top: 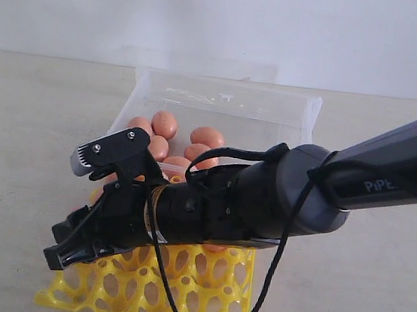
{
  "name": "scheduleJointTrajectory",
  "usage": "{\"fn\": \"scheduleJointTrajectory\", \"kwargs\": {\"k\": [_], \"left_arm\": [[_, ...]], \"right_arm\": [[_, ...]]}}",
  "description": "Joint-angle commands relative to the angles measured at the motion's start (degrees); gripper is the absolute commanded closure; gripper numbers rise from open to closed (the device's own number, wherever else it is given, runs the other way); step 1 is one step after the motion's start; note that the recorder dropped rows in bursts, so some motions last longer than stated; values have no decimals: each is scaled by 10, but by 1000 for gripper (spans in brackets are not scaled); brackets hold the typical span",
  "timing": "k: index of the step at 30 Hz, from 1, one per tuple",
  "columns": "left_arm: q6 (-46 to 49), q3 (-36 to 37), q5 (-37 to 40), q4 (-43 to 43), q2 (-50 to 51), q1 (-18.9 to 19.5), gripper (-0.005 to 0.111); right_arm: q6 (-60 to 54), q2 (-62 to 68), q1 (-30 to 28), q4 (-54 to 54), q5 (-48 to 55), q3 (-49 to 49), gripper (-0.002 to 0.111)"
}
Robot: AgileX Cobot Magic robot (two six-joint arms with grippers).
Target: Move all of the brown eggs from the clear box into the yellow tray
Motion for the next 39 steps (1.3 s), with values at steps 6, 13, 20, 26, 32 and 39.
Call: {"fn": "scheduleJointTrajectory", "kwargs": {"k": [6,13,20,26,32,39], "left_arm": [[-3,2,-1,2,-1,-5,85],[-3,2,-2,2,-1,-5,85],[-3,2,-2,2,-1,-5,85],[-3,2,-1,2,-1,-5,85],[-3,2,-1,2,-1,-5,85],[-3,2,-1,2,-1,-5,85]], "right_arm": [[-5,0,-1,-17,-3,-1,85],[-3,0,-1,-16,-3,-1,51],[0,0,-1,-16,-3,-1,45],[32,-14,-1,-16,-6,-1,45],[76,-83,-1,-19,0,-1,47],[75,-199,-1,-25,212,-1,108]]}}
